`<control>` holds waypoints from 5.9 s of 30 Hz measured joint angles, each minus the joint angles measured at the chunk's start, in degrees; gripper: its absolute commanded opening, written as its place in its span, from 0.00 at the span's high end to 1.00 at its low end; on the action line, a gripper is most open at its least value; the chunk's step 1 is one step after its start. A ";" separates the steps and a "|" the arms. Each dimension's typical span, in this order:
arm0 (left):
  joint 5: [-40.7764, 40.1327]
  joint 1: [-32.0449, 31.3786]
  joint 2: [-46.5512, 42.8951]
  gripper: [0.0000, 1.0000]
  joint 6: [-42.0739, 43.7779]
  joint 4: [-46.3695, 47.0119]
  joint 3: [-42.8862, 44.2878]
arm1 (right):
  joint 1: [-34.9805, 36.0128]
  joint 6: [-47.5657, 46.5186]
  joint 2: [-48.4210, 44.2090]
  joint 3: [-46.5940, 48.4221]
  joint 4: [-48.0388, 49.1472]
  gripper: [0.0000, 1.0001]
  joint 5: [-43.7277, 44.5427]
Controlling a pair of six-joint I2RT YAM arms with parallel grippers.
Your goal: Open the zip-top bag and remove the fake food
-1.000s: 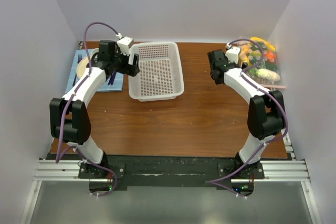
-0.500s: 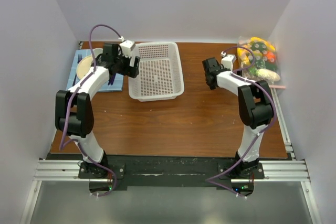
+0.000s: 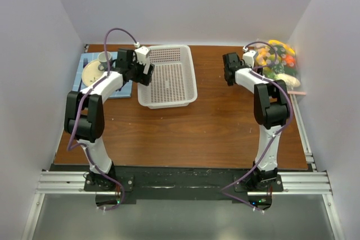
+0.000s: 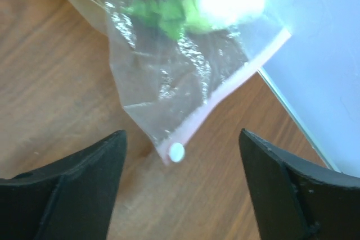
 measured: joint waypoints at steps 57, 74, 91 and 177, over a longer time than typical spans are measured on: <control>6.71 -10.08 -25.00 0.44 3.67 -5.11 -26.97 | 16.81 9.60 -17.53 -8.50 -18.05 1.00 -8.15; 14.08 -13.70 -31.26 0.04 4.35 -13.42 -28.30 | 17.03 9.42 -36.30 -6.21 -21.31 1.00 -10.69; 24.92 -13.70 -33.73 0.07 4.61 -18.01 -28.13 | 25.70 7.96 -33.22 6.10 -21.64 1.00 -16.81; 49.48 17.11 -46.42 0.73 19.87 -30.16 4.07 | 56.00 -13.88 -2.67 60.39 -11.74 0.92 -38.75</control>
